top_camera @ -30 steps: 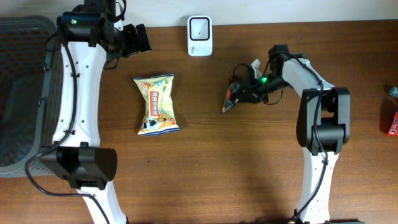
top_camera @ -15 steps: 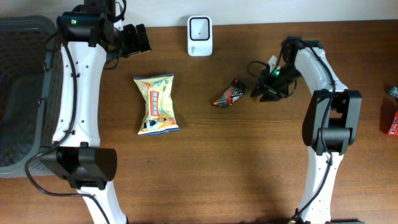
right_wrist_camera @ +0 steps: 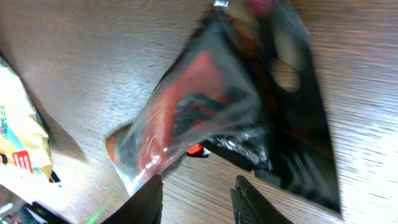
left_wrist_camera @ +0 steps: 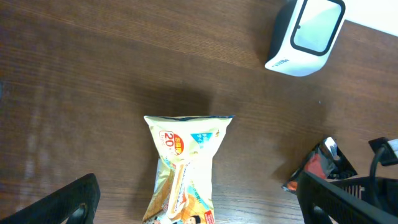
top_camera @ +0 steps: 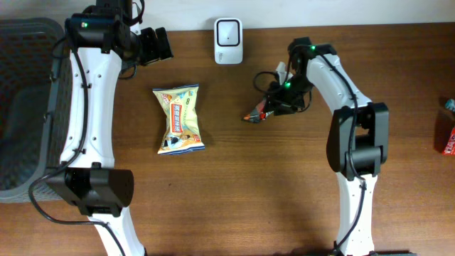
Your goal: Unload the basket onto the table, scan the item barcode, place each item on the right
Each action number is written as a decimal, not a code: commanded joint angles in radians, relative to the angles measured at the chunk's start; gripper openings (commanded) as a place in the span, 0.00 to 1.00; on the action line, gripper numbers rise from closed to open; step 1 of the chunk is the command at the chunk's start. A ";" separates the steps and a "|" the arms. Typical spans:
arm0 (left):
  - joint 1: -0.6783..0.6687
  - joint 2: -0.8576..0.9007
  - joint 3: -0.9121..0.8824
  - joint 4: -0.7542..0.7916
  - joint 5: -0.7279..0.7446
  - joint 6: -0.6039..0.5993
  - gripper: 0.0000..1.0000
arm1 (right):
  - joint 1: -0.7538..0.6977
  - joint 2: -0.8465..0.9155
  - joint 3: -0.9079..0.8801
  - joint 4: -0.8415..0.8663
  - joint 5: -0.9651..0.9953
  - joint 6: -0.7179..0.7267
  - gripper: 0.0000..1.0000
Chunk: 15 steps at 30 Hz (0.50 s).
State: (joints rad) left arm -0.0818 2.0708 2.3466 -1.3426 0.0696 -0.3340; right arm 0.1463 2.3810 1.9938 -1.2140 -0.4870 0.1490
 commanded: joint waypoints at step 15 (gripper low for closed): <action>0.006 -0.009 0.000 -0.002 -0.011 -0.006 0.99 | 0.011 -0.007 0.074 0.026 -0.092 -0.010 0.27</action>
State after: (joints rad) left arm -0.0818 2.0708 2.3466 -1.3430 0.0696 -0.3340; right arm 0.1577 2.3810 2.0476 -1.1885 -0.5583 0.1455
